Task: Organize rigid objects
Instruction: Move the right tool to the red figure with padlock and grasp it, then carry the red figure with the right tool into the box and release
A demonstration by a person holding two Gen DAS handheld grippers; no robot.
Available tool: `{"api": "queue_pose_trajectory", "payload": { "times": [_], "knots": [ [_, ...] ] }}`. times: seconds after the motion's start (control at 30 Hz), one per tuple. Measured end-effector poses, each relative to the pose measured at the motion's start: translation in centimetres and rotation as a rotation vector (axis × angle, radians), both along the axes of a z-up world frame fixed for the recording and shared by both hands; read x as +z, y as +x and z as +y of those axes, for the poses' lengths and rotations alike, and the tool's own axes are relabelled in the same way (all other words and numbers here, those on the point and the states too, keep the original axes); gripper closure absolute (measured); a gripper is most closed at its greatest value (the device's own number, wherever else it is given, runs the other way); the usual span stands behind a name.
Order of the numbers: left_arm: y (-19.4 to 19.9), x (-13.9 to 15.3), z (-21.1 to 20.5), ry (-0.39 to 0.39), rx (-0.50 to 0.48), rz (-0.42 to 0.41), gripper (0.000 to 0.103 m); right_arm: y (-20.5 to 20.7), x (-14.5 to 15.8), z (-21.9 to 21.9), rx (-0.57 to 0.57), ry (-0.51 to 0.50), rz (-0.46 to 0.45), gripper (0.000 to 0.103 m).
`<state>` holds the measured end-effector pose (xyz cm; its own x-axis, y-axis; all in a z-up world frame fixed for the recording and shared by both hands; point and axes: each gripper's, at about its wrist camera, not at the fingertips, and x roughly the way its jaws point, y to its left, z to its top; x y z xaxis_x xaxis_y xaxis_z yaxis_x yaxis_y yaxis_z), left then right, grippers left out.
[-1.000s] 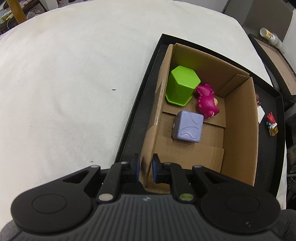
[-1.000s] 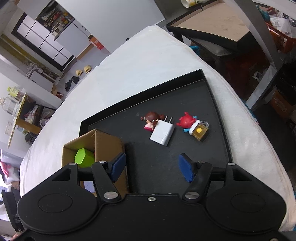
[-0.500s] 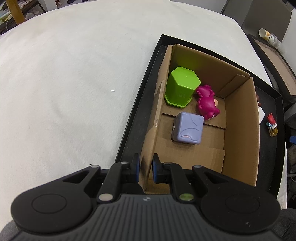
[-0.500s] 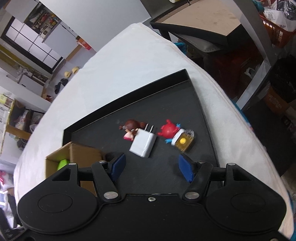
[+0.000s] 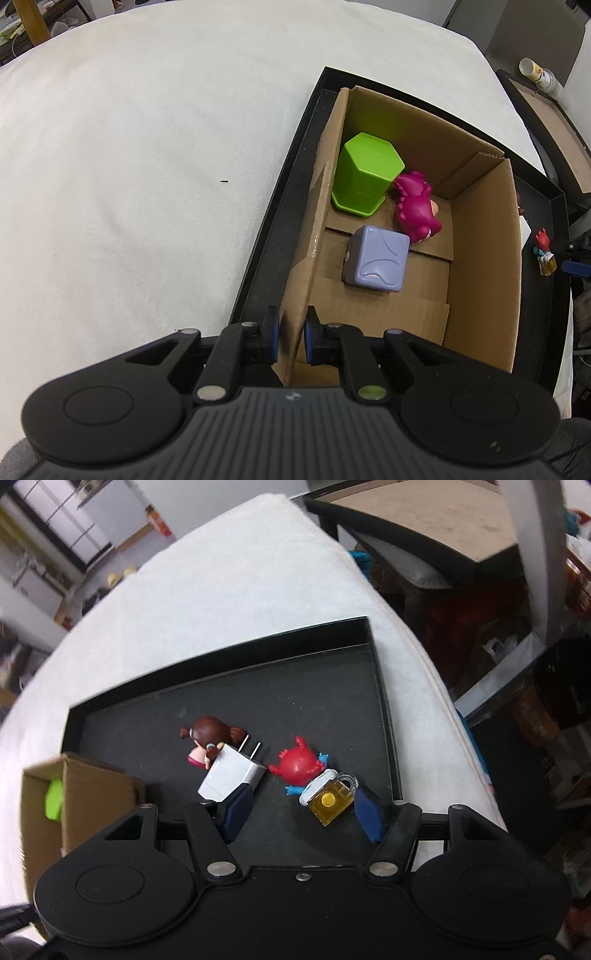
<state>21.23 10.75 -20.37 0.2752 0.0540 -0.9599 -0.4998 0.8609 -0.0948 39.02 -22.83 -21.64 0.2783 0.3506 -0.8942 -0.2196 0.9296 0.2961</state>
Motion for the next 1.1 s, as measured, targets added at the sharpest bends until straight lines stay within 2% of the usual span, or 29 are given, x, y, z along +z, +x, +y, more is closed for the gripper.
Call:
{"api": "queue_pose_trajectory", "payload": {
  "times": [0.13,0.3,0.47,0.53,0.57,0.6,0.7,0.8,1.1],
  "knots": [
    [0.1,-0.1,0.0,0.001,0.001,0.001,0.091,0.2,-0.3,1.5,0.077,-0.075,-0.027,0.043],
    [0.1,-0.1,0.0,0.001,0.000,0.001,0.091,0.1,-0.3,3.8,0.222,-0.206,-0.101,0.042],
    [0.1,-0.1,0.0,0.004,0.001,0.002,0.091,0.2,-1.0,5.3,0.334,-0.259,-0.119,0.042],
    [0.2,0.0,0.0,0.002,0.003,0.002,0.091,0.4,-1.4,5.5,0.348,-0.266,-0.108,0.043],
    [0.2,0.0,0.0,0.003,0.002,0.001,0.091,0.4,-1.6,5.4,0.355,-0.263,-0.097,0.051],
    [0.2,0.0,0.0,0.004,-0.001,0.000,0.091,0.4,-1.8,5.4,0.356,-0.263,-0.087,0.064],
    [0.2,0.0,0.0,0.003,0.001,-0.005,0.091,0.1,-1.8,4.9,0.347,-0.235,-0.055,0.065],
    [0.3,-0.1,0.0,0.004,0.001,-0.001,0.091,-0.8,-1.4,5.0,0.360,-0.246,-0.074,0.065],
    [-0.1,0.3,-0.3,0.012,-0.009,-0.019,0.091,-2.7,0.6,5.0,0.332,-0.191,-0.084,0.065]
  ]
}}
